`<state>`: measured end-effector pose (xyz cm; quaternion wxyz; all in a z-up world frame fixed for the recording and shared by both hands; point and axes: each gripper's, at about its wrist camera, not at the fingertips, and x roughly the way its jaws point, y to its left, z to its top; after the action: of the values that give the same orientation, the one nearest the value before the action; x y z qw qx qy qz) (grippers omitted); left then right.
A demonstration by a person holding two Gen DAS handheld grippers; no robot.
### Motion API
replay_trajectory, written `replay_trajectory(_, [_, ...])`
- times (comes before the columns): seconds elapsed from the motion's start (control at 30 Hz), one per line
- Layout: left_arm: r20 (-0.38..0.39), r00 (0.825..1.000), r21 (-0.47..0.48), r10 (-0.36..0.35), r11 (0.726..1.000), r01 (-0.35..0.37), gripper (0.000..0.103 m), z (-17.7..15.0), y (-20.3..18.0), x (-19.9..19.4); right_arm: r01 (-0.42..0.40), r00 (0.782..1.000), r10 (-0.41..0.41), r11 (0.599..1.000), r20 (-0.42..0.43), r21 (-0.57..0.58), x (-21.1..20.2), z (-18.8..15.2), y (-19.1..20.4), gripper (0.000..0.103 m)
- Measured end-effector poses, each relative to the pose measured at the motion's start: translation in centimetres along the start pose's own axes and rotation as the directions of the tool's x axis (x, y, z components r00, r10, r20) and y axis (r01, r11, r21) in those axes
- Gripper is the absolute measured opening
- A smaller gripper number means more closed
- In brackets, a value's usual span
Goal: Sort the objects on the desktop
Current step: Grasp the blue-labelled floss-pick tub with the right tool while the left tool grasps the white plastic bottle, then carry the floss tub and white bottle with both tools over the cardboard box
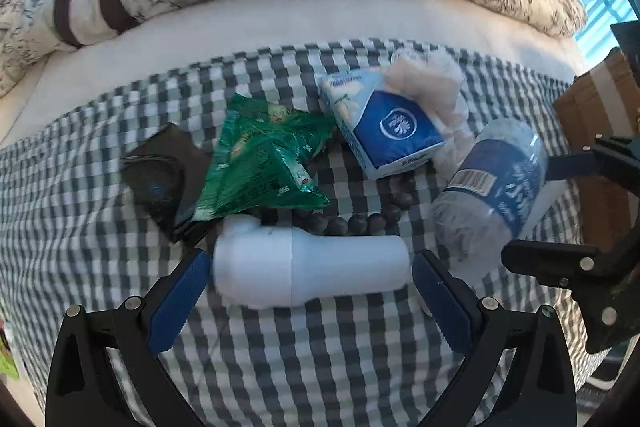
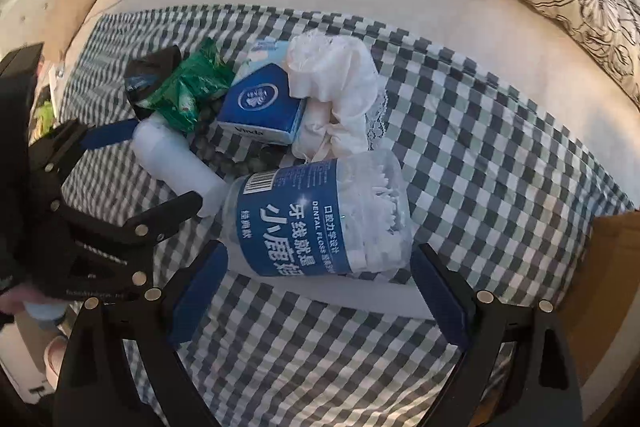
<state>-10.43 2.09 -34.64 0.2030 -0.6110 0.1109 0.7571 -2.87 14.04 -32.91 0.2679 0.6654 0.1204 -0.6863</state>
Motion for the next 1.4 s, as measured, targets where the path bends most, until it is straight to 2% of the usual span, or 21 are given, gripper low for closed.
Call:
replay_trajectory(0.13, [0.008,0.999,-0.002,-0.04,0.999,0.04,0.103,0.5,0.1,1.0,0.01,1.0,-0.011,1.0,-0.009,-0.027,0.8,0.3,0.2,0.095])
replay_trajectory(0.43, [-0.036,0.999,0.053,-0.001,0.999,0.003,0.103,0.4,-0.4,3.7,0.021,0.999,-0.023,0.999,-0.034,-0.047,2.6,0.7,0.0,0.096])
replay_trajectory(0.7, [-0.005,1.0,0.042,0.006,0.999,-0.006,0.103,-0.2,-0.1,4.1,0.028,0.998,-0.03,0.999,-0.055,-0.033,4.3,1.0,0.1,0.097])
replay_trajectory(1.07, [-0.011,1.0,-0.01,0.0,1.0,0.0,0.102,0.1,1.1,2.3,0.027,0.999,-0.026,1.0,-0.039,0.012,3.2,0.6,-0.5,0.095])
replay_trajectory(1.4, [0.038,0.999,-0.042,0.005,0.999,-0.003,0.102,-0.3,0.8,-2.8,0.015,1.0,-0.016,0.997,0.01,0.076,-1.3,-2.0,-1.8,0.093])
